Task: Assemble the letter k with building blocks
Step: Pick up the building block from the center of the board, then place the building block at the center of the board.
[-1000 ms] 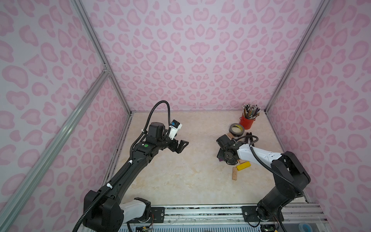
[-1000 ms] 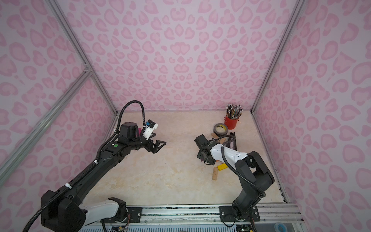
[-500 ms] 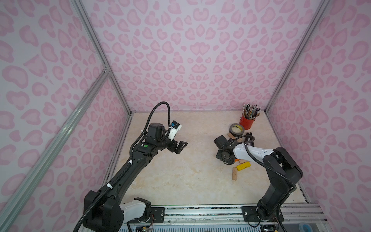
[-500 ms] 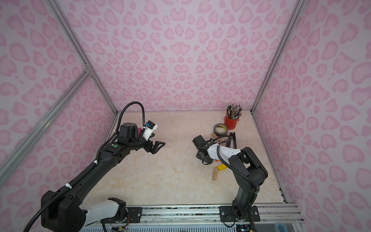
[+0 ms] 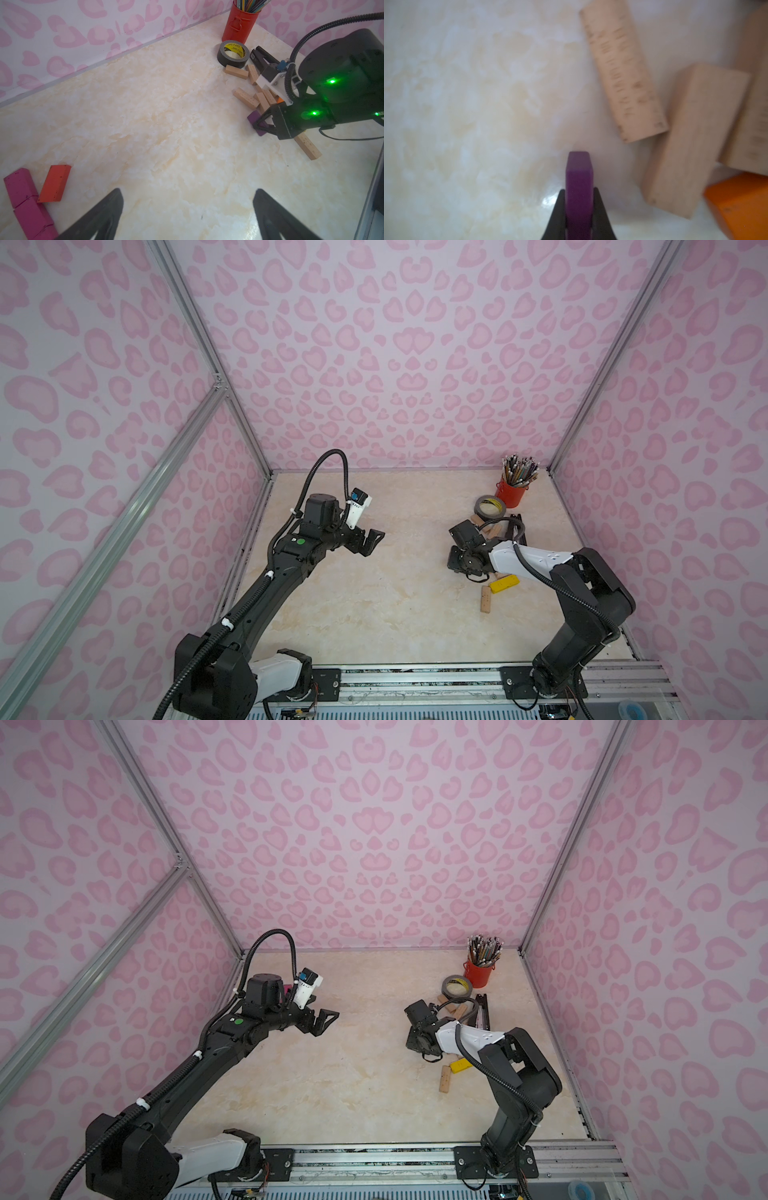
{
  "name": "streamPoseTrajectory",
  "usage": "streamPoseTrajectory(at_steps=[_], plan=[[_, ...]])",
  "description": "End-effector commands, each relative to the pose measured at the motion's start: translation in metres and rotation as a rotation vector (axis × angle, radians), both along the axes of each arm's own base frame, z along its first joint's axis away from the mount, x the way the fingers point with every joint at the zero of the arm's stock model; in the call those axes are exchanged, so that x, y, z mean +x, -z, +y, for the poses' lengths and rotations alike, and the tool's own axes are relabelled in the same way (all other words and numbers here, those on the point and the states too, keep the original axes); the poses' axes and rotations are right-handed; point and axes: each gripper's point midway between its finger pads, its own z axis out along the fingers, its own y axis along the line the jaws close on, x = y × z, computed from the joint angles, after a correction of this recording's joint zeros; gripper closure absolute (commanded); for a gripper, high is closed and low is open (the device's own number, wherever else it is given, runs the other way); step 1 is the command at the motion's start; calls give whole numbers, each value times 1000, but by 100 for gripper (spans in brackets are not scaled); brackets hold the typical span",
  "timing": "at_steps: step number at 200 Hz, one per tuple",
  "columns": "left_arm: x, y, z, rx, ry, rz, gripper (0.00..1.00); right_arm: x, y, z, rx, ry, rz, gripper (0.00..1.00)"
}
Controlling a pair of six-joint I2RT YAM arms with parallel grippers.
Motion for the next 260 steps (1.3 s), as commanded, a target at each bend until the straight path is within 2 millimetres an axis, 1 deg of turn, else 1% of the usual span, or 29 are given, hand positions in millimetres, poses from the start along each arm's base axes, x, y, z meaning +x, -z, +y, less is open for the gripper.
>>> streamPoseTrajectory(at_steps=[1,5,8,14,17,18,23,25,28,31,33,34,40,44,45,58,69,80,98,124,140,152,158,168,182,191,224,245,260], plan=[[20,-15,18,-92,-120,-12,0,-3,-26,44,141,-318,-98,89],[24,-18,24,-102,-143,-16,0,-4,-30,50,162,-351,-112,88],[26,-20,28,-110,-158,-17,0,-6,-36,60,200,-404,-128,86],[30,-22,35,-121,-185,-23,0,-10,-43,73,238,-467,-134,85],[32,-25,39,-128,-198,-29,0,-13,-48,84,267,-518,-136,84],[33,-25,41,-129,-203,-29,0,-13,-48,84,267,-518,-136,84],[35,-30,46,-142,-221,-39,0,-20,-53,101,300,-598,-128,84],[36,-30,48,-146,-228,-40,0,-21,-54,103,302,-608,-129,84],[37,-32,51,-153,-237,-45,0,-26,-56,114,319,-657,-117,84],[37,-33,54,-162,-244,-47,0,-30,-55,119,323,-679,-107,84],[38,-34,56,-167,-247,-50,0,-32,-59,128,335,-711,-111,84],[38,-35,57,-169,-248,-51,0,-32,-59,128,335,-711,-111,84],[38,-37,60,-182,-253,-58,0,-38,-57,145,355,-764,-92,84],[38,-39,61,-186,-255,-60,0,-39,-57,151,365,-775,-88,84],[38,-39,61,-187,-255,-61,0,-40,-57,155,373,-784,-84,84],[37,-38,64,-179,-260,-60,0,-44,-53,184,412,-825,-67,84],[36,-37,66,-174,-268,-59,0,-44,-53,208,428,-854,-73,84],[35,-37,67,-171,-279,-65,0,-44,-49,230,441,-869,-76,84],[33,-37,71,-162,-294,-76,0,-40,-37,259,468,-875,-72,84],[35,-38,76,-148,-317,-80,0,-27,-20,287,509,-854,-60,83],[35,-36,79,-146,-327,-73,0,-22,-12,297,526,-853,-50,80],[35,-36,80,-142,-327,-71,0,-17,-4,299,521,-843,-43,76],[35,-35,80,-137,-325,-70,0,-15,-1,299,517,-835,-41,75],[35,-33,81,-123,-323,-69,0,-10,2,296,513,-815,-37,71],[34,-30,84,-95,-326,-69,0,-2,3,291,499,-786,-43,63],[34,-27,85,-86,-328,-68,0,4,0,286,488,-772,-59,58],[35,-27,84,-91,-331,-61,0,19,-15,267,398,-762,-142,55],[36,-28,94,-74,-387,-77,0,15,-25,258,303,-807,-198,51],[40,-27,109,-52,-477,-82,0,8,-25,252,205,-839,-236,49]])
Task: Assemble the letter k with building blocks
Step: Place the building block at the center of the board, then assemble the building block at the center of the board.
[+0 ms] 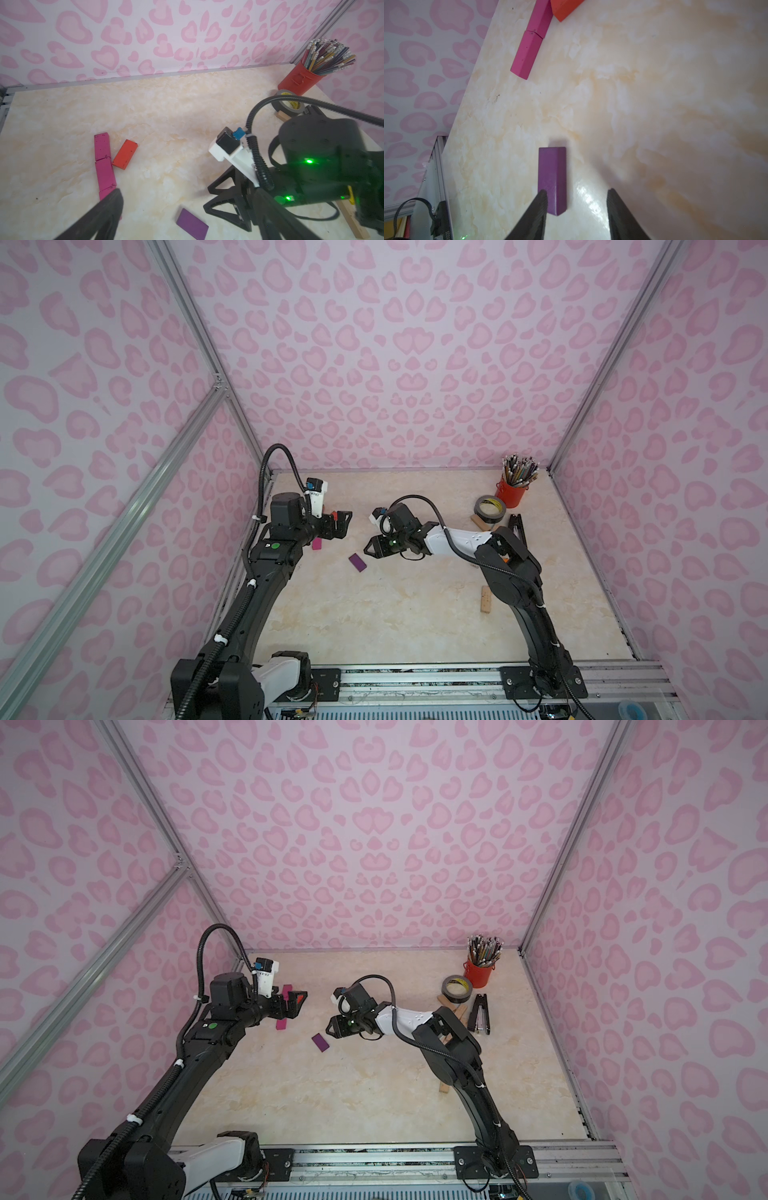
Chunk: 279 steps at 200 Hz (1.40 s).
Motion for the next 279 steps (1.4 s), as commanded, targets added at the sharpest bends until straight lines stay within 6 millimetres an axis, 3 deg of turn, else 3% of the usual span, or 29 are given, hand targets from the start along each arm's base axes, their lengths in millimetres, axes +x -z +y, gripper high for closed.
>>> streamPoseTrajectory(at_steps=[1,41,101,118,162,216,279], plan=[[6,-3,22,32,-127,-18,0,-9,10,-15,-150,-25,-128,48],[13,-6,62,-60,-266,-9,1,-31,13,-12,-289,-86,-295,41],[14,-1,70,-50,-280,14,2,-47,39,16,-367,-211,-349,39],[14,-1,71,-46,-282,15,2,-45,44,18,-382,-212,-362,41],[14,1,70,-43,-278,23,2,-42,52,21,-393,-216,-363,62],[13,0,71,-47,-285,19,2,-24,59,36,-382,-185,-372,68],[13,1,71,-44,-287,20,2,5,64,73,-295,-138,-360,69]])
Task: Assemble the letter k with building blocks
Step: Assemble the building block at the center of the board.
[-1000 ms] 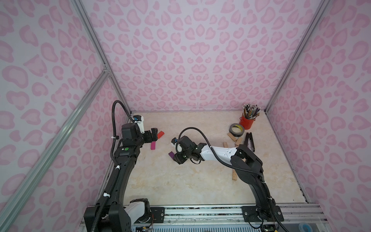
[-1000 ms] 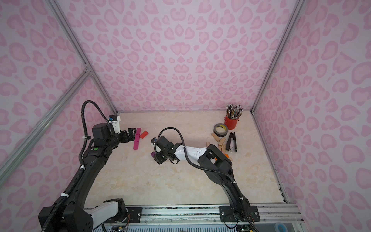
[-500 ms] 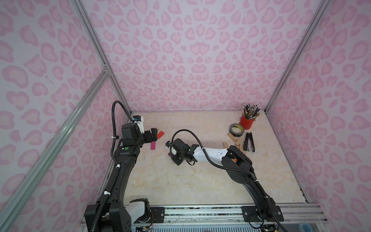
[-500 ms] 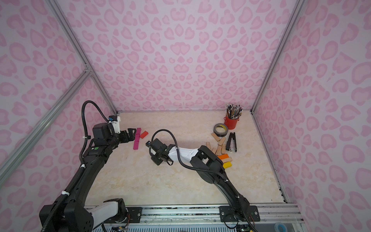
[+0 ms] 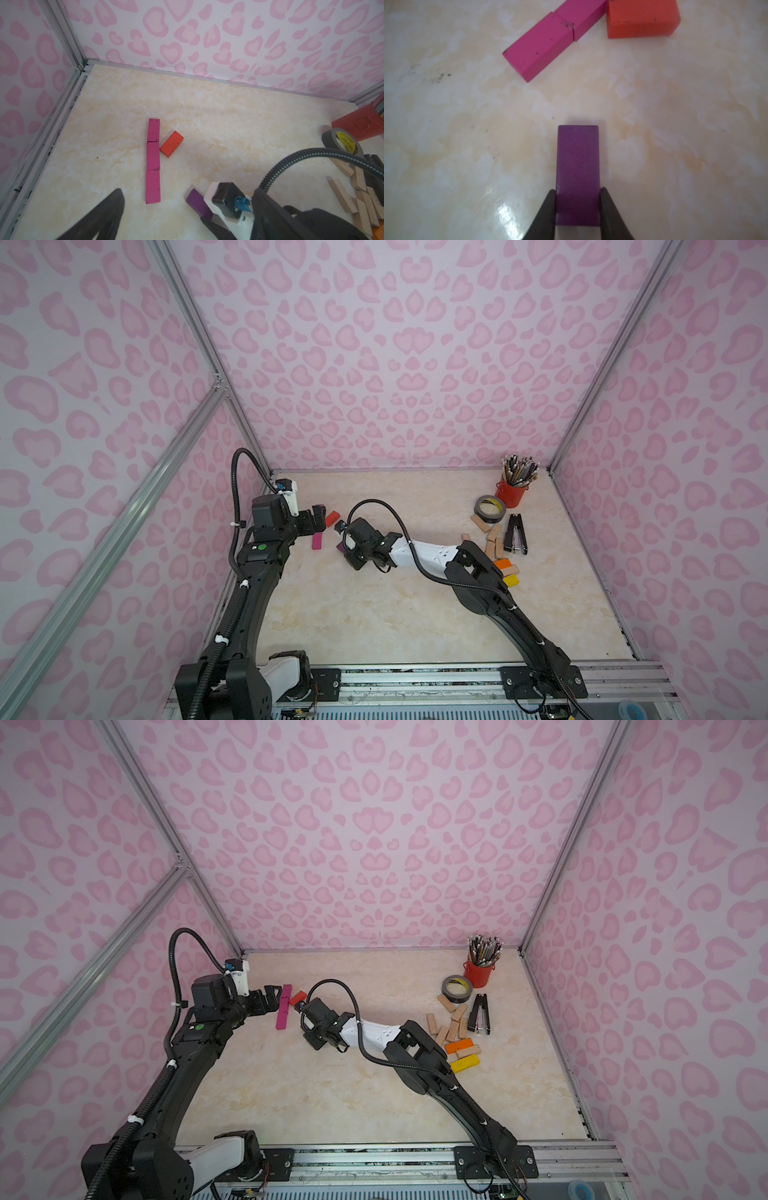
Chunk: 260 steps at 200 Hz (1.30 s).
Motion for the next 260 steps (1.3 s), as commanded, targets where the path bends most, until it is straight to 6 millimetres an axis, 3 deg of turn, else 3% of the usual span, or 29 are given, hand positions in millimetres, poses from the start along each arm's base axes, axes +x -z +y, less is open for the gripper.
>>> streamPoseTrajectory(at_steps=[1,76,126,161,260], plan=[[1,-6,0,-1,-2,-20,2,-2,28,-3,-41,11,69,69],[0,-7,2,11,-11,-20,2,17,33,22,14,21,74,67],[1,-5,3,15,-13,-15,2,20,30,24,18,22,70,55],[1,-4,3,15,-12,-11,3,23,27,23,21,35,64,64],[2,-2,2,13,-8,-2,3,32,31,29,56,80,87,65]])
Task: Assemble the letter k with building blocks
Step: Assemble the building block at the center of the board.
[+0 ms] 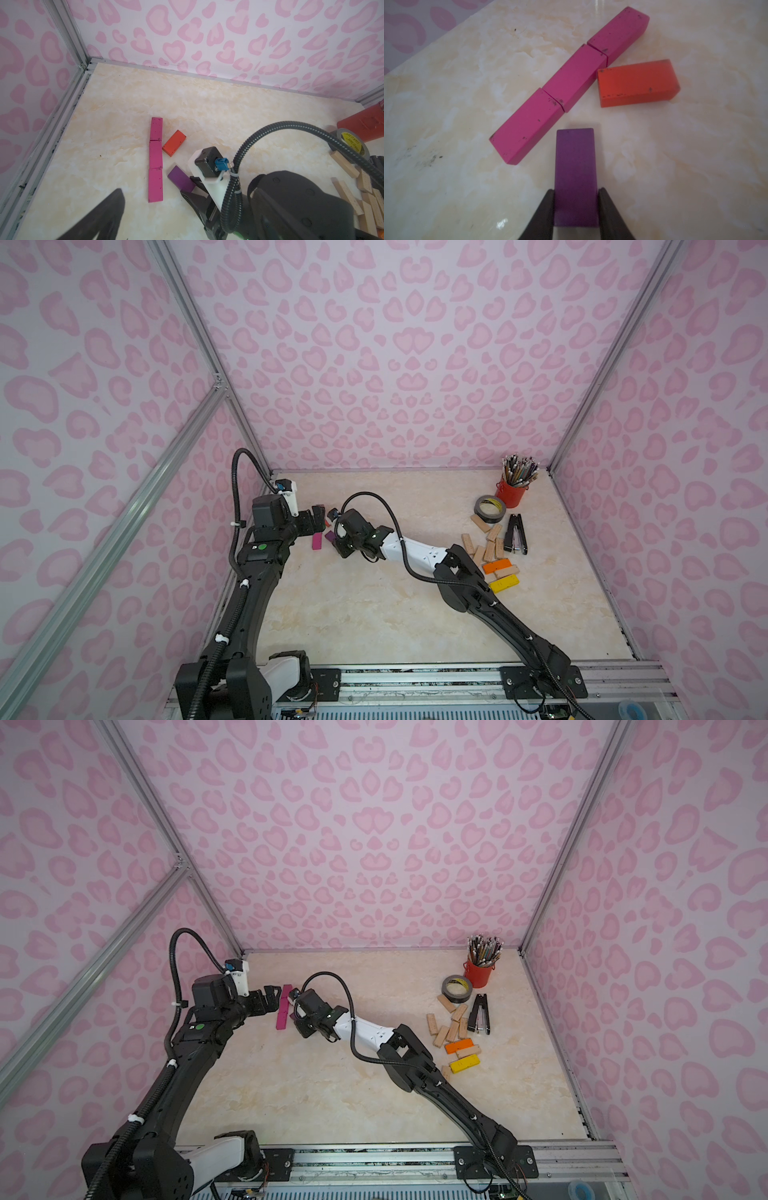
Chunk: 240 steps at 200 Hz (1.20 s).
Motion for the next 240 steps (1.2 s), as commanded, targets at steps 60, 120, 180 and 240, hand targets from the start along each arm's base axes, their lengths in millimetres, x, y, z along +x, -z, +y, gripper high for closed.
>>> streamPoseTrajectory(at_steps=[60,120,180,240], plan=[[2,-4,0,7,4,-10,3,-2,36,-10,-55,30,88,65],[2,-3,0,6,6,-5,3,-1,36,-10,-51,33,91,58],[2,-4,1,8,4,-6,3,1,32,-8,-40,39,84,64],[2,-3,1,8,4,-2,3,2,35,-6,-34,43,91,64]])
